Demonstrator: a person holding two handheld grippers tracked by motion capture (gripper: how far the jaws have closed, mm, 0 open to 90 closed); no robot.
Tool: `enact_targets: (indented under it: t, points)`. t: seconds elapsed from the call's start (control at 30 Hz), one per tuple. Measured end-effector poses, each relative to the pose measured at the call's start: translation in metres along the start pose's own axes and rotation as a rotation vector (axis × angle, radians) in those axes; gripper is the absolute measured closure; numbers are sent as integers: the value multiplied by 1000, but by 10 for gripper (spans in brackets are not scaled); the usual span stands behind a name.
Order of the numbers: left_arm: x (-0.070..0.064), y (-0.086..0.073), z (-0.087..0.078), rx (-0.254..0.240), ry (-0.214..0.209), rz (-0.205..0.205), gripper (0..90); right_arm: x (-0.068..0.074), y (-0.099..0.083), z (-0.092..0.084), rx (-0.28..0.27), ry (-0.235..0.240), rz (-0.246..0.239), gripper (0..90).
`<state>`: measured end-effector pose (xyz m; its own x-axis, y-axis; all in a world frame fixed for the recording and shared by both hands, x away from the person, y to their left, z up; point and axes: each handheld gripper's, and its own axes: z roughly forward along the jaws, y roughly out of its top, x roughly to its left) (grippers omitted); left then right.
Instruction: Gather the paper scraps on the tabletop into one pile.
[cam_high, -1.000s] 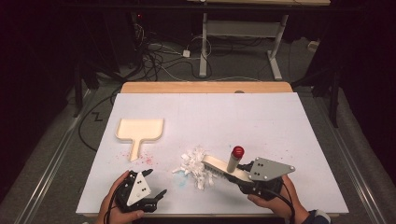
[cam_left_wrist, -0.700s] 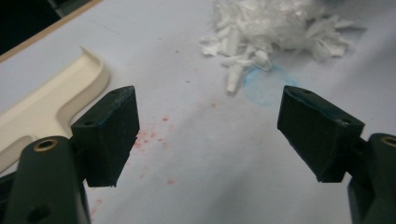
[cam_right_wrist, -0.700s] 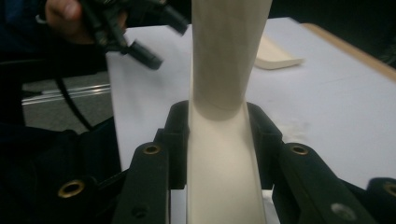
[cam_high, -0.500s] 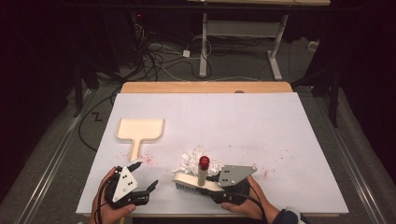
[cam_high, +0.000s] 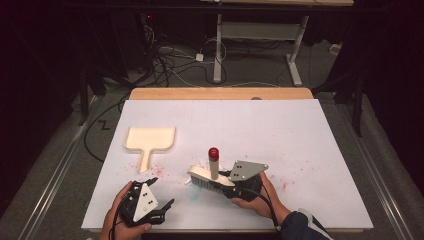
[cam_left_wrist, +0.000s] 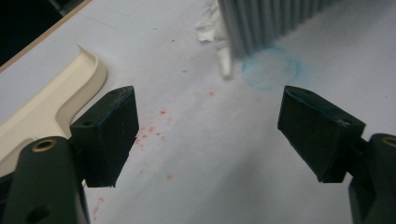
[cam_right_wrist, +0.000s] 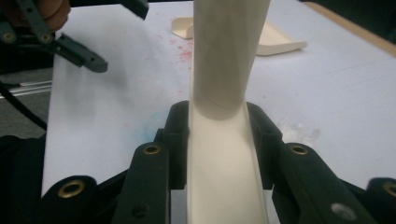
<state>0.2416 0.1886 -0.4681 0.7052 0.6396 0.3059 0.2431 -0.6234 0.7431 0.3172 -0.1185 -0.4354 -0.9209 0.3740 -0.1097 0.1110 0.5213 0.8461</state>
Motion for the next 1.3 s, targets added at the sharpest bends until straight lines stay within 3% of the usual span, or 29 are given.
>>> enact_targets:
  t: [0.1,0.23,0.33,0.47,0.57,0.77,0.83,0.9,1.1,1.3]
  points:
    - [-5,1,3,13,-15,22,194,-1,5,-12,-42,17,30,678]
    - [-8,3,4,21,-27,41,194,5,13,-39,-61,-28,3,678]
    - [-8,2,4,22,-30,33,194,2,11,-60,-63,-132,20,677]
    - [-7,3,4,20,-34,32,194,-9,-1,-73,-52,-317,96,678]
    - [-8,4,5,20,-39,34,194,-15,-11,-68,-7,-437,137,678]
    - [-9,4,7,26,-50,42,194,-21,-27,-39,43,-573,226,678]
    - [-9,4,7,27,-52,41,194,-20,-29,-29,44,-586,244,678]
    - [-9,3,7,27,-56,39,194,-16,-27,-20,34,-603,230,678]
    - [-9,4,8,28,-61,44,195,-1,-13,10,9,-601,238,677]
    - [-9,3,9,29,-67,39,195,3,-2,29,-68,-582,331,678]
